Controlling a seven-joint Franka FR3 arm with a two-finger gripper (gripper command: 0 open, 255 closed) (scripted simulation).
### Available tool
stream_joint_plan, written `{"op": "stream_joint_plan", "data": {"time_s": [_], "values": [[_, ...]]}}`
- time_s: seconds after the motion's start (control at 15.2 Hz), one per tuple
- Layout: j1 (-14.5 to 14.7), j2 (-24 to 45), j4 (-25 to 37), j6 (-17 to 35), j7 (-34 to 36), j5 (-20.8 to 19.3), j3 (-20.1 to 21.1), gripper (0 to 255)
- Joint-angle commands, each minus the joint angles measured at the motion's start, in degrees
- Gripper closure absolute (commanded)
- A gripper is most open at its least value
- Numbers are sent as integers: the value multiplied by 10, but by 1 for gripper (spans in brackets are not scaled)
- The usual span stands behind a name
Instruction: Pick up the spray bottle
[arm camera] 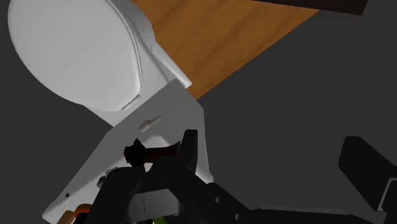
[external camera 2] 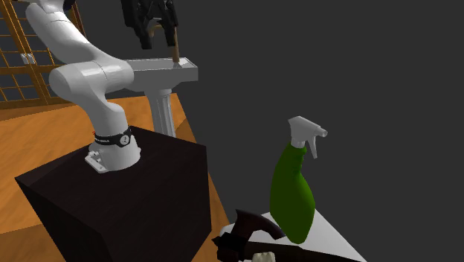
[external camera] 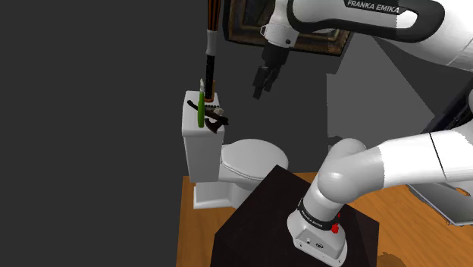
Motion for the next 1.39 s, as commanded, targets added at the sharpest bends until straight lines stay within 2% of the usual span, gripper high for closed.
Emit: {"op": "stream_joint_plan", "data": {"time_s": [0.0,0.66,1.32], "values": [[0,0,0,0,0,0,0,0],[-35,245,152,70,161,17,43,0],[-60,487,380,63,305,7,46,0]]}}
